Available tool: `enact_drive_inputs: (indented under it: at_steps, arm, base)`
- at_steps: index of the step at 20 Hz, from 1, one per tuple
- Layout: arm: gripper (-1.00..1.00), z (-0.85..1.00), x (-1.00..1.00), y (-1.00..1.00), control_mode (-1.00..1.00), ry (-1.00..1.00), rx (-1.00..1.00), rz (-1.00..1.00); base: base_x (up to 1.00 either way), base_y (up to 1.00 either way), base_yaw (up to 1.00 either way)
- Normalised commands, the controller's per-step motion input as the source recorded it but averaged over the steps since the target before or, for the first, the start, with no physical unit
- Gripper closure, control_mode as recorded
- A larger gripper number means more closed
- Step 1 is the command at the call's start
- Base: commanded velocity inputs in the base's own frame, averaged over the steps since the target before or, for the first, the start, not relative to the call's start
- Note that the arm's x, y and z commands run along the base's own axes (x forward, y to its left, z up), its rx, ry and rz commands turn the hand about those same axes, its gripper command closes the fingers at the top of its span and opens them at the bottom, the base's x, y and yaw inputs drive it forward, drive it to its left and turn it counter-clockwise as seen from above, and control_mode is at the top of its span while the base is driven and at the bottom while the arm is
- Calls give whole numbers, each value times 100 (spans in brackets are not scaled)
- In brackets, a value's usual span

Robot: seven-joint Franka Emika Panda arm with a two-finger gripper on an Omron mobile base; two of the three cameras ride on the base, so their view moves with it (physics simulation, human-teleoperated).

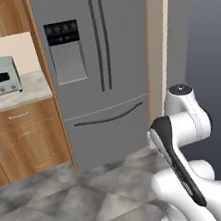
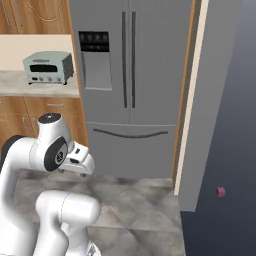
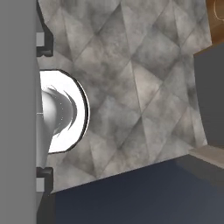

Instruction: Place one of the steaks on the plate and the other in the bowl. Then place the bowl in the fridge.

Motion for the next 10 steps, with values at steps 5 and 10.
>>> enact_drive_inputs:
  at_steps: [5, 10]
  arm:
    - [-100, 0, 0, 0, 100, 0, 0, 0]
    - [-100, 0, 0, 0, 100, 0, 0, 0]
  base:
    - [100, -1, 0]
    - [59, -25, 8]
